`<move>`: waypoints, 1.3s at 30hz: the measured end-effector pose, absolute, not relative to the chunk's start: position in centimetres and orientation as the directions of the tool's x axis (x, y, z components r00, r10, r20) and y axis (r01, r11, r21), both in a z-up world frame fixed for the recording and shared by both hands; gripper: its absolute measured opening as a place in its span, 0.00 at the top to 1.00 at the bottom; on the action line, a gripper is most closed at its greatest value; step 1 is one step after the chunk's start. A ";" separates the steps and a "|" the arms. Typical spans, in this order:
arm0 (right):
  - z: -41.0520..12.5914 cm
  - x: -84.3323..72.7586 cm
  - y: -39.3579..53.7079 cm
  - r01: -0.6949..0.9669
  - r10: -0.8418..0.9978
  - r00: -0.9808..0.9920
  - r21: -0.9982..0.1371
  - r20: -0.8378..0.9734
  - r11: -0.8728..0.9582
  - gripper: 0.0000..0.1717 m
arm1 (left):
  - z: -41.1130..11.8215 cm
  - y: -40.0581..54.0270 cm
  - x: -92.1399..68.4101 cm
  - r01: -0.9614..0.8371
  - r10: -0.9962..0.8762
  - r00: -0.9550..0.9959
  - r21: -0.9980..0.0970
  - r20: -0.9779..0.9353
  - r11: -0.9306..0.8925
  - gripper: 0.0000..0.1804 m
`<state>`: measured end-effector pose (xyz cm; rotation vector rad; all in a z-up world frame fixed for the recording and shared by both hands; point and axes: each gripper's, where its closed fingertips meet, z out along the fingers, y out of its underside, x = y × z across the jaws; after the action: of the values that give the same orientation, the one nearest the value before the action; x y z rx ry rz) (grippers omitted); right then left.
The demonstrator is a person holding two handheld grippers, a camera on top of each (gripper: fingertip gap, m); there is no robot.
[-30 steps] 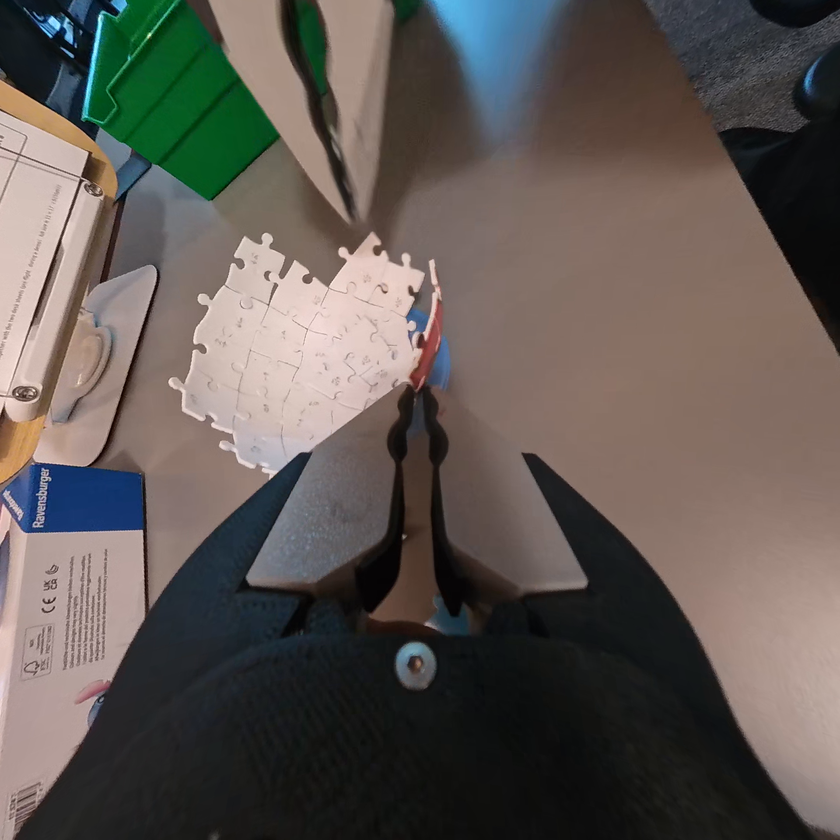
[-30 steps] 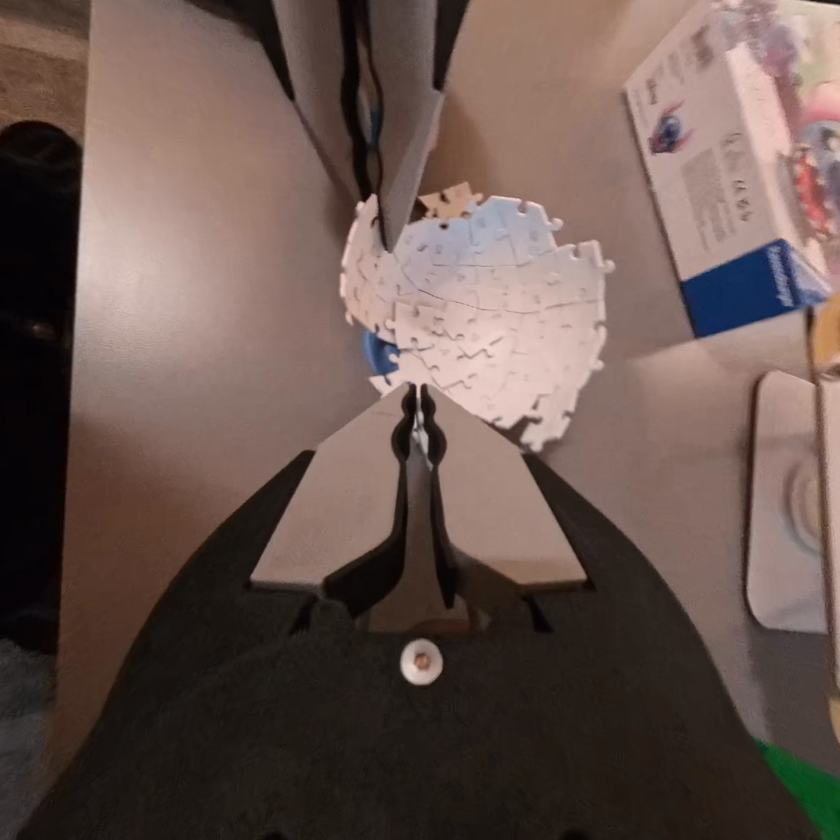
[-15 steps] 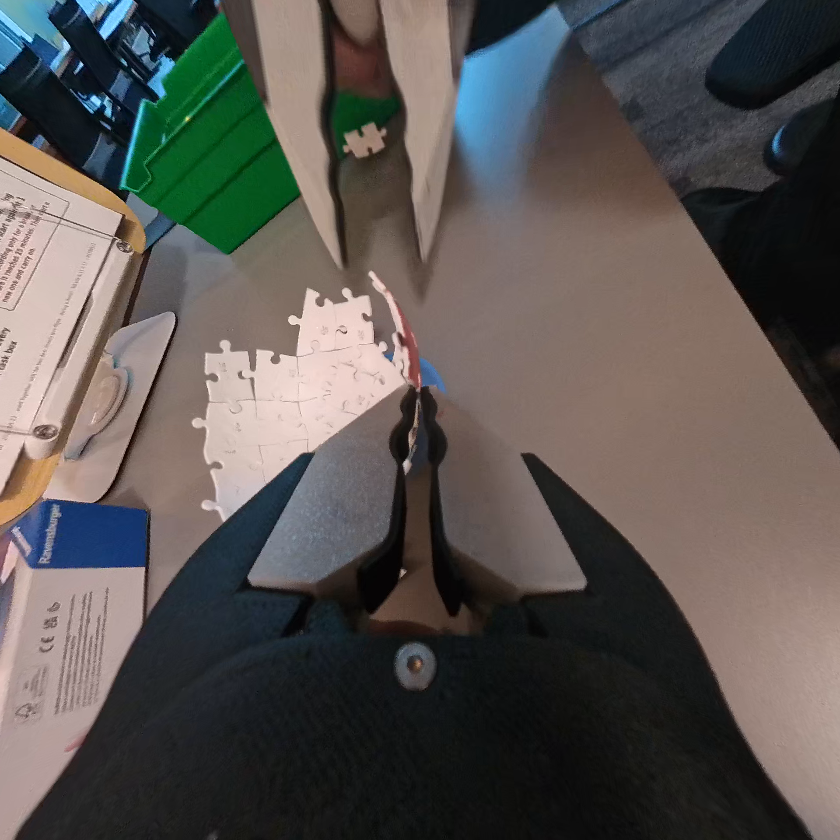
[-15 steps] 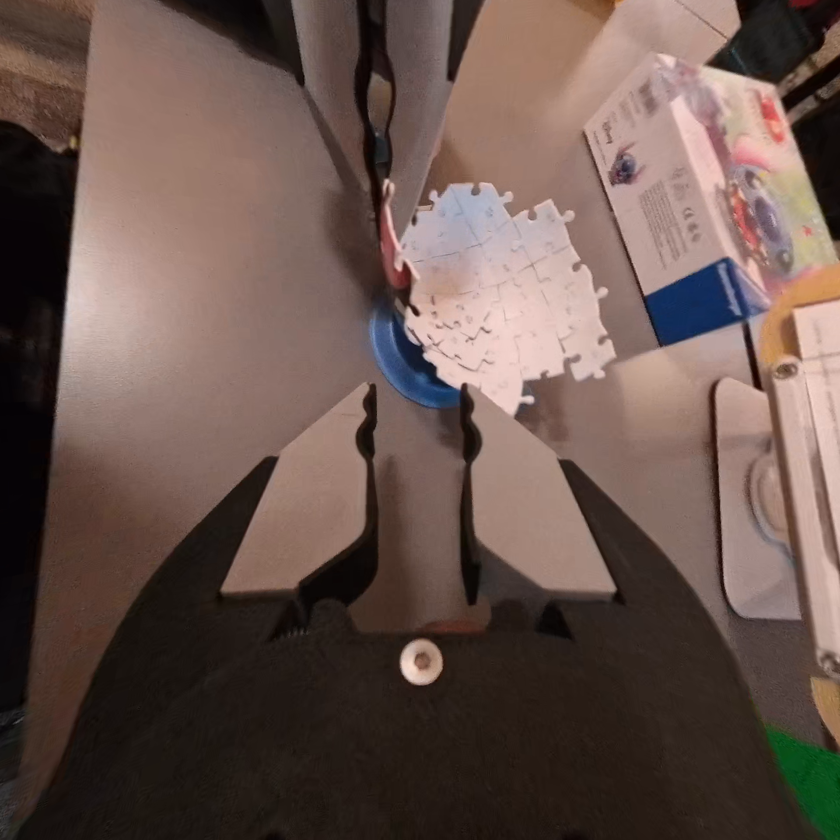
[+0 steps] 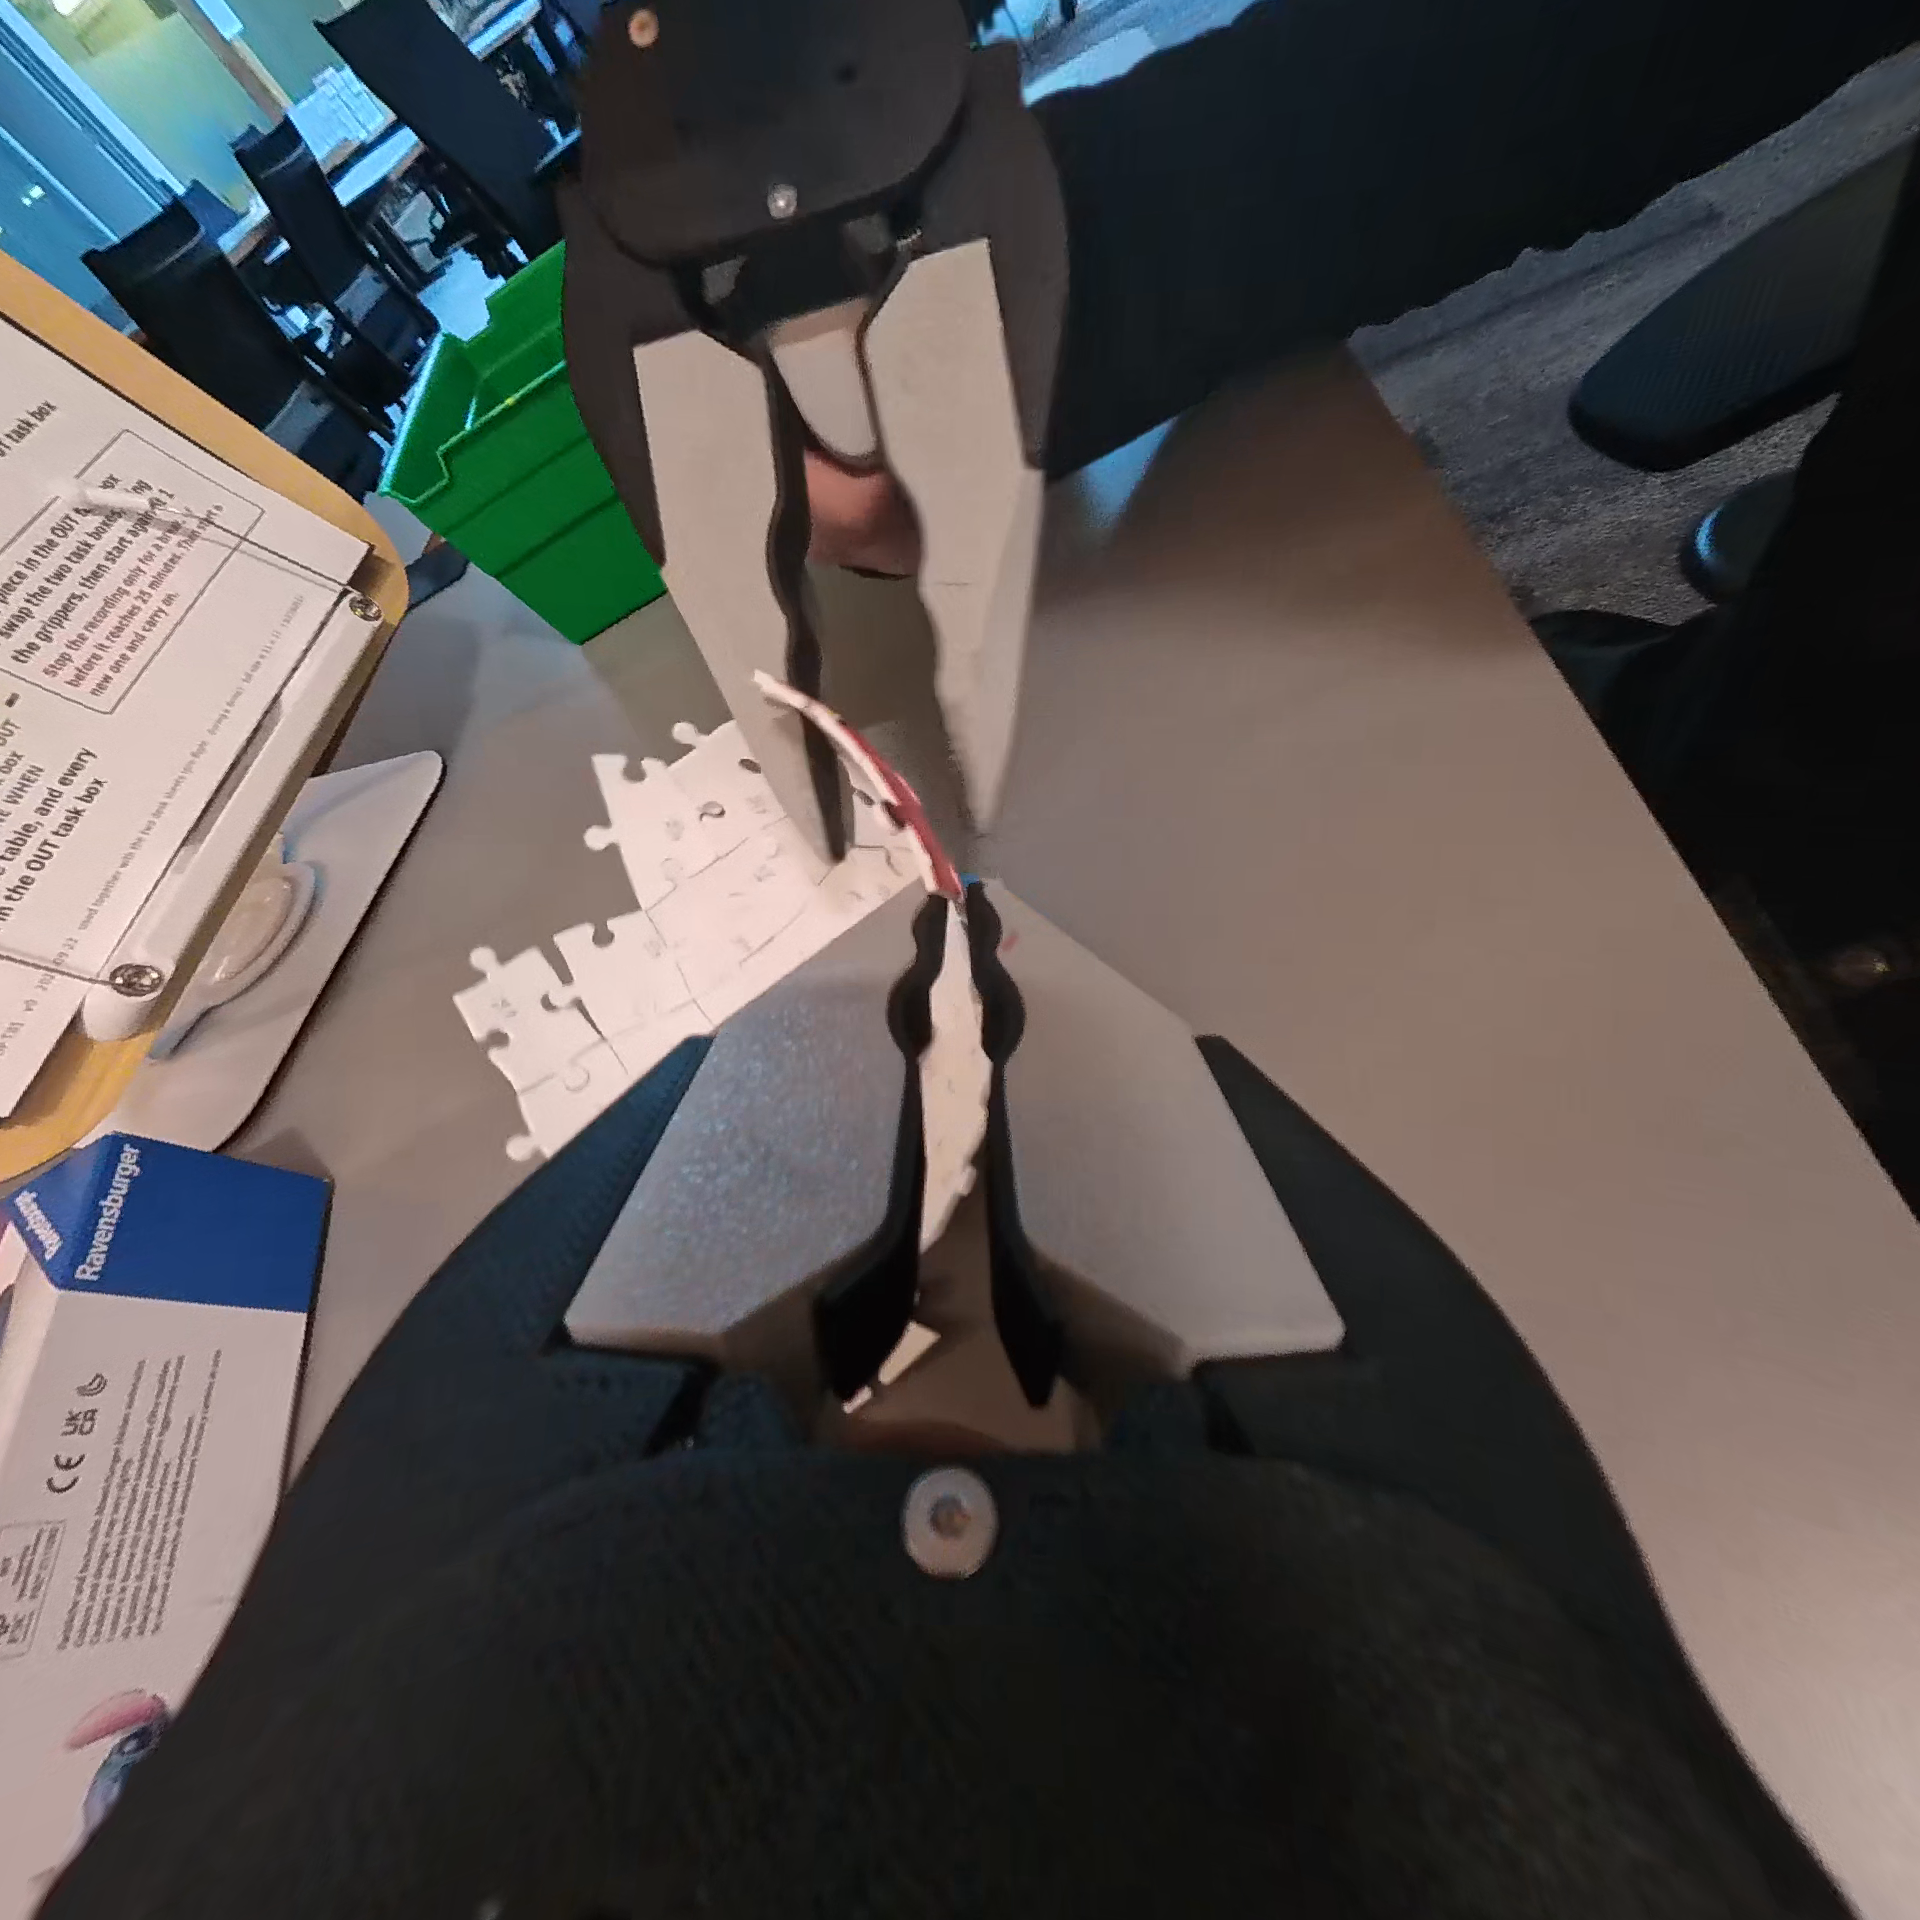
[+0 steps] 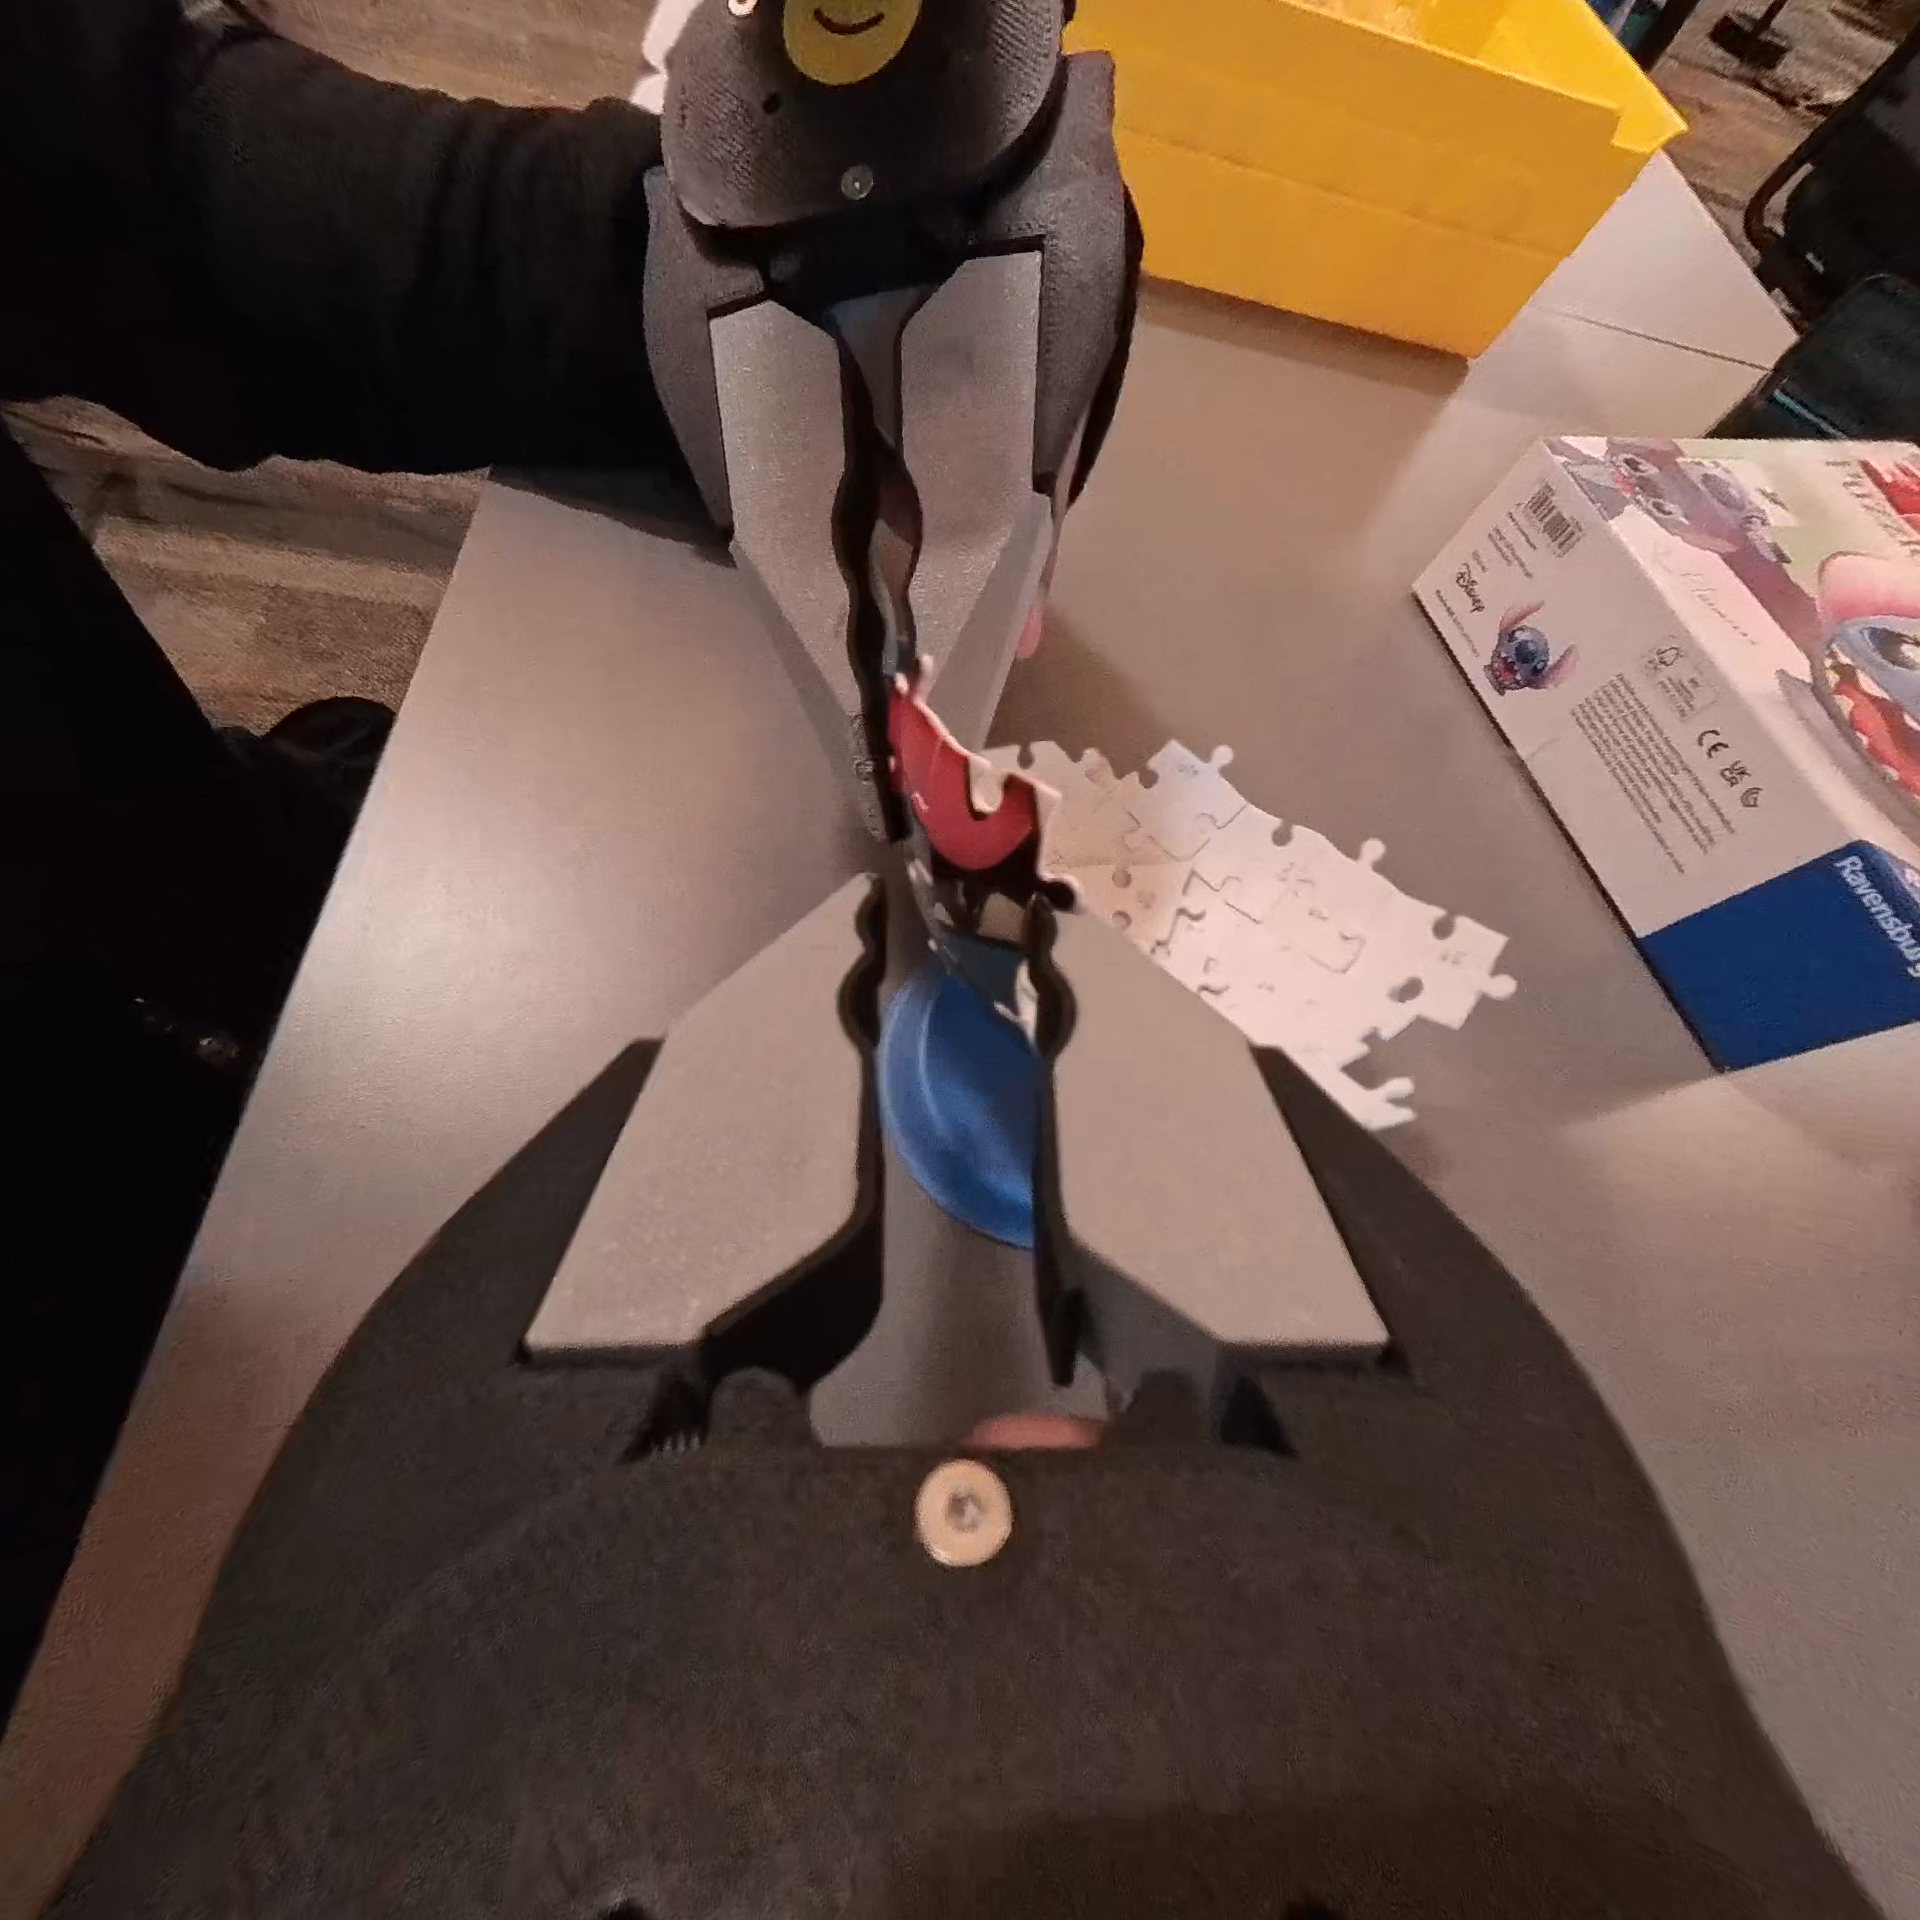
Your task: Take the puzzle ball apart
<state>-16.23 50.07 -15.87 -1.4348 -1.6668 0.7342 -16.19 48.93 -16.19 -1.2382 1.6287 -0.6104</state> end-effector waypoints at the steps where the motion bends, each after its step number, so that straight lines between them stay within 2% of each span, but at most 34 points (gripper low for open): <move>1: -15.8 -16.2 50.1 0.502 0.981 -0.037 -0.845 0.190 0.183 0.93 | -16.2 49.0 -16.3 -0.438 -0.924 -0.018 -0.828 -0.381 0.350 0.99; 7: -16.7 -16.4 49.8 0.492 0.989 -0.010 -0.860 0.145 0.131 1.00 | -16.8 50.5 -16.3 -0.468 -0.938 0.055 -0.839 -0.344 0.280 0.95; 15: -17.4 -15.8 49.0 0.494 0.995 -0.066 -0.864 0.076 0.098 1.00 | -17.4 49.3 -15.2 -0.469 -0.938 -0.002 -0.828 -0.346 0.306 0.98; 19: -16.5 -15.5 49.5 0.467 0.992 -0.039 -0.875 0.122 0.126 0.95 | -17.4 49.4 -14.9 -0.462 -0.961 0.012 -0.854 -0.277 0.240 1.00; 23: -16.1 -15.4 49.2 0.446 0.993 -0.051 -0.888 0.105 0.116 0.97 | -17.4 49.2 -14.7 -0.451 -0.970 0.000 -0.866 -0.243 0.216 1.00; 25: -15.8 -15.3 50.2 0.445 0.993 0.007 -0.890 0.119 0.103 0.99 | -17.2 50.1 -14.7 -0.452 -0.968 0.055 -0.870 -0.245 0.195 1.00; 28: -14.9 -15.3 52.9 0.435 0.959 0.181 -0.893 0.216 0.119 1.00 | -16.1 52.7 -14.6 -0.392 -0.959 0.259 -0.920 -0.115 0.004 1.00; 32: -15.0 -15.3 55.1 0.603 0.754 0.322 -0.738 0.573 0.303 1.00 | -16.3 55.1 -14.8 -0.353 -0.897 0.440 -0.925 -0.036 -0.136 1.00; 34: -14.7 -15.4 55.5 0.608 0.716 0.366 -0.735 0.595 0.300 1.00 | -16.1 55.4 -14.9 -0.313 -0.880 0.475 -0.929 0.026 -0.197 1.00; 36: -14.7 -15.7 55.2 0.526 0.813 0.384 -0.827 0.438 0.198 1.00 | -15.8 55.2 -15.1 -0.370 -0.884 0.454 -0.926 -0.114 -0.070 1.00; 38: -14.5 -16.0 54.2 0.350 0.943 0.331 -0.933 0.033 -0.090 0.99 | -15.7 54.6 -15.5 -0.451 -0.860 0.390 -0.882 -0.329 0.133 1.00; 39: -13.9 -16.0 53.5 0.267 0.955 0.243 -0.934 -0.172 -0.236 1.00 | -15.2 53.9 -15.4 -0.428 -0.861 0.357 -0.882 -0.364 0.195 0.99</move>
<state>-16.00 53.45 -13.87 -1.6796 -1.1458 1.0361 -15.41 53.95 -15.15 -1.4246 1.2571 -0.4551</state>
